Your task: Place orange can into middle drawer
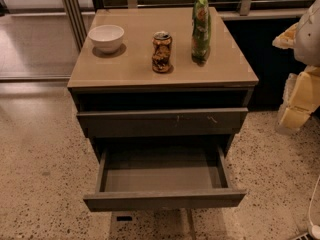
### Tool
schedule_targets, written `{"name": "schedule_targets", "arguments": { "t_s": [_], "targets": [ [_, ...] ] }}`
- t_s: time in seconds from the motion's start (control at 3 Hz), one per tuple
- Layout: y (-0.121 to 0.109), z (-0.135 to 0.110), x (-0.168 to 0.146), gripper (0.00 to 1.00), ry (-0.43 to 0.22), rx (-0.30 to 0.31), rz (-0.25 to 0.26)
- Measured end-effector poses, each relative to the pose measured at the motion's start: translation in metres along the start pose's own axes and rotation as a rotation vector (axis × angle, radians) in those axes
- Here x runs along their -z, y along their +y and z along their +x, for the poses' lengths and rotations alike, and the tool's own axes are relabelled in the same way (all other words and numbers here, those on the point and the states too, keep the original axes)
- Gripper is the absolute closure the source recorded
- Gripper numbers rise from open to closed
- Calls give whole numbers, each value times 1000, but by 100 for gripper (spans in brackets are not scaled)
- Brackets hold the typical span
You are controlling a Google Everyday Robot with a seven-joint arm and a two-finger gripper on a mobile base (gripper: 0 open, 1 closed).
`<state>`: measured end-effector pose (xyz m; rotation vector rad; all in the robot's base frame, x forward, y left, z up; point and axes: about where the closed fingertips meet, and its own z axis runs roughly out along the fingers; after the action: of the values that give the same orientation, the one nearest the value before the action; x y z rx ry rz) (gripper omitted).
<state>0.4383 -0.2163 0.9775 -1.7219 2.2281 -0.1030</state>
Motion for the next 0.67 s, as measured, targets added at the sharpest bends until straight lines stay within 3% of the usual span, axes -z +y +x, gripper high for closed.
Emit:
{"name": "schedule_targets", "arguments": {
  "t_s": [0.33,0.67],
  "targets": [
    [0,0,0,0,0,0,0],
    [-6,-3,1,18,-23,-7,35]
  ]
}}
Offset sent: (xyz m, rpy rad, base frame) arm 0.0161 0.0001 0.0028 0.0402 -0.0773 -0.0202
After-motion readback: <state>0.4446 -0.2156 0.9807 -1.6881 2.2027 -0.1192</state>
